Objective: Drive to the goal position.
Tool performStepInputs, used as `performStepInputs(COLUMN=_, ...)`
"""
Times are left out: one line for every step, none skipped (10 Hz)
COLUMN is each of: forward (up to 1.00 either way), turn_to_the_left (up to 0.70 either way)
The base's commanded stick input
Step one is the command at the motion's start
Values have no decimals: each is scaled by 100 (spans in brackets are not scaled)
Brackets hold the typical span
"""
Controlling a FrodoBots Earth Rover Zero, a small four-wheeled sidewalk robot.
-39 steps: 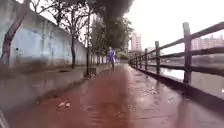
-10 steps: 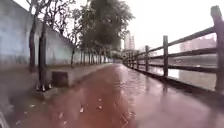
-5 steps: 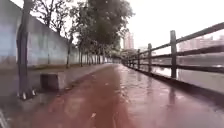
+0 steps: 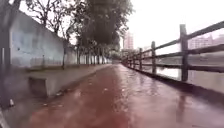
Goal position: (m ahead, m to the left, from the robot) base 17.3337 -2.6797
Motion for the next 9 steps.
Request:
performStepInputs(forward=100, turn_to_the_left=0)
performStepInputs(forward=100, turn_to_the_left=0)
performStepInputs(forward=100, turn_to_the_left=0)
performStepInputs(forward=100, turn_to_the_left=0)
performStepInputs(forward=100, turn_to_the_left=0)
performStepInputs(forward=100, turn_to_the_left=0)
performStepInputs(forward=100, turn_to_the_left=0)
performStepInputs(forward=92, turn_to_the_left=0)
performStepInputs(forward=40, turn_to_the_left=0)
